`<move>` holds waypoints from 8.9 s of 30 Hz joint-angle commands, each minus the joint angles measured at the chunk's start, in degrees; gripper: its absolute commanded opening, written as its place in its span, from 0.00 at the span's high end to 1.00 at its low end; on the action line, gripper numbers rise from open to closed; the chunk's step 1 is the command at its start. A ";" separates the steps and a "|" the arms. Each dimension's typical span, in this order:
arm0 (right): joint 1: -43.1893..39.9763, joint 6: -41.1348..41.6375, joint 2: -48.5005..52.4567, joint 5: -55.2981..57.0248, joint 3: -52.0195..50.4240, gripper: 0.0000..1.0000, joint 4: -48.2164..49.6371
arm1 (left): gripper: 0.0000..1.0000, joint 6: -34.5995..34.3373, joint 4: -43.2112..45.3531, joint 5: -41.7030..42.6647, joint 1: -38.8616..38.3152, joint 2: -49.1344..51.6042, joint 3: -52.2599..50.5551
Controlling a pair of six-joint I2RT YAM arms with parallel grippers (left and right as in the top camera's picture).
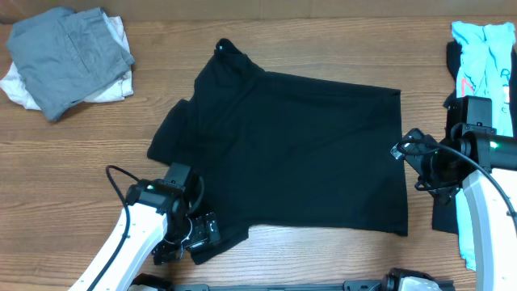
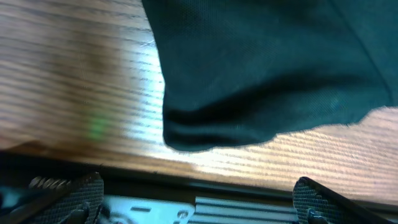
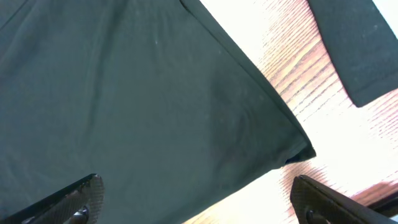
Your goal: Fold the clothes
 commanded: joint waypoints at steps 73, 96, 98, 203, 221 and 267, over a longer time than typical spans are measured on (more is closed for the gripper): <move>-11.89 9.09 -0.15 -11.08 -34.88 0.07 15.08 | 0.96 -2.40 14.21 0.92 -0.37 7.04 -8.00; -11.89 13.60 2.23 -11.96 -39.89 0.35 23.04 | 0.96 -2.43 14.21 0.90 -0.37 7.04 -8.00; -11.89 13.60 2.56 -11.98 -39.89 0.38 23.26 | 0.96 -2.43 14.21 0.92 -0.37 7.04 -8.00; -2.78 11.02 3.56 -26.73 -30.95 0.12 58.12 | 0.00 16.20 34.88 -23.76 -0.26 11.15 20.22; 4.76 7.63 3.56 -25.35 -23.43 0.11 52.04 | 0.24 5.25 21.24 1.33 -4.00 24.85 23.28; 4.76 7.06 3.56 -21.73 -23.43 0.11 48.57 | 0.29 -4.66 30.82 -7.30 -4.02 30.67 23.28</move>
